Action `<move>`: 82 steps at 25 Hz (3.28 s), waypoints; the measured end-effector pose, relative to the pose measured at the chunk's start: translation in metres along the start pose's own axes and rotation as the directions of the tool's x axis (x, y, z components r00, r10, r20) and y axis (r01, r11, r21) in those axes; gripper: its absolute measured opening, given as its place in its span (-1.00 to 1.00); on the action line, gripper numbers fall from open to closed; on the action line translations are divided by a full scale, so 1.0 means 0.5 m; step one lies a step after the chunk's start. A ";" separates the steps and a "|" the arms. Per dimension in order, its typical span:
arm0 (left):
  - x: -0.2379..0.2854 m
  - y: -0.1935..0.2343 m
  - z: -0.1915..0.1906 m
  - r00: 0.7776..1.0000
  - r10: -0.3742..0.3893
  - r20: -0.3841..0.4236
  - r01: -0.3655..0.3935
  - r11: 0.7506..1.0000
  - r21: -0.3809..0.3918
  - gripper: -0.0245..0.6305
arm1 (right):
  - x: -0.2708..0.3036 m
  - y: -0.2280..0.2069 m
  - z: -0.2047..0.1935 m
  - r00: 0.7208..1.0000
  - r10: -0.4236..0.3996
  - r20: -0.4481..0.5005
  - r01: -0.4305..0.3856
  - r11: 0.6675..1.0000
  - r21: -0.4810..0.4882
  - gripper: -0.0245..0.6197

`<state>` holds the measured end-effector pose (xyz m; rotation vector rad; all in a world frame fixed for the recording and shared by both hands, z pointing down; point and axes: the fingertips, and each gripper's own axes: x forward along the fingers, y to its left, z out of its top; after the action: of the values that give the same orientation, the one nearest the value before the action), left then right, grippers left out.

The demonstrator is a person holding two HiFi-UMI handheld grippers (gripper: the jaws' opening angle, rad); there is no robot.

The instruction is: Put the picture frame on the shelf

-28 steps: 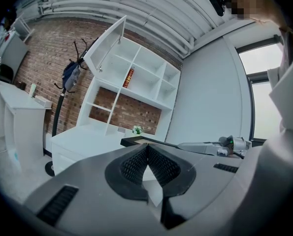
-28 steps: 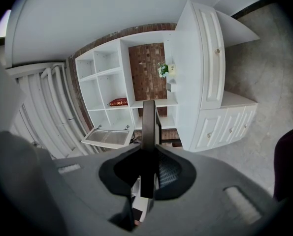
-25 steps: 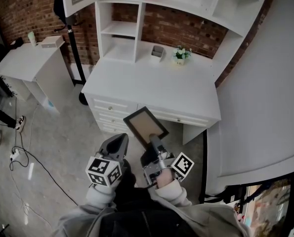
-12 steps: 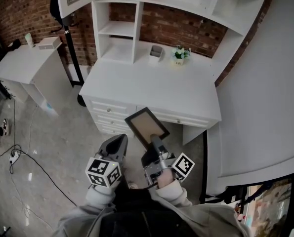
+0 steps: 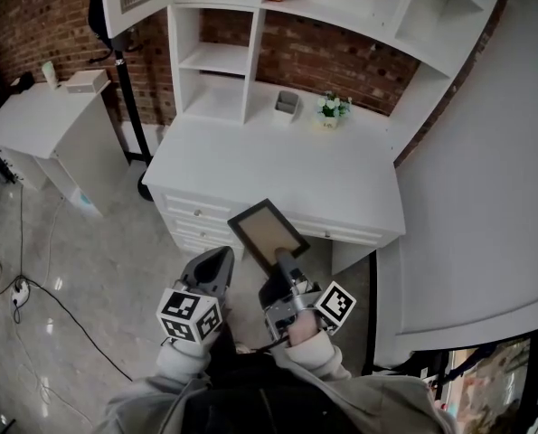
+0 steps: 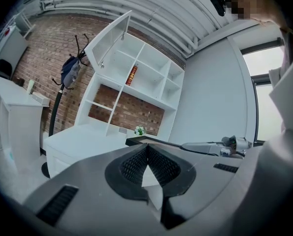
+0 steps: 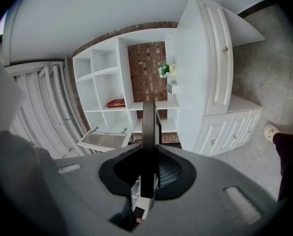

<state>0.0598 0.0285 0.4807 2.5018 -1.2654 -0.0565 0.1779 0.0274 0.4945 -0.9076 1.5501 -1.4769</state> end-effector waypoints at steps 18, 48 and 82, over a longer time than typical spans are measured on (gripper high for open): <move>0.131 0.121 0.077 1.000 -0.017 -0.020 0.017 1.000 -0.015 -0.91 | 0.176 0.002 0.056 1.000 -0.022 0.017 0.022 1.000 0.010 -0.79; 0.315 0.422 0.211 1.000 -0.006 -0.021 0.005 1.000 -0.022 -0.91 | 0.569 -0.012 0.070 0.999 -0.043 -0.011 0.043 0.999 0.015 -0.79; 0.434 0.599 0.281 0.998 -0.054 -0.014 0.054 0.998 0.024 -0.91 | 0.859 0.005 0.099 0.999 0.032 0.019 -0.031 0.999 -0.006 -0.79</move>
<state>-0.0675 -0.3460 0.4666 2.5530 -1.2006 -0.0373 0.0389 -0.3809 0.4624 -0.8947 1.5487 -1.4378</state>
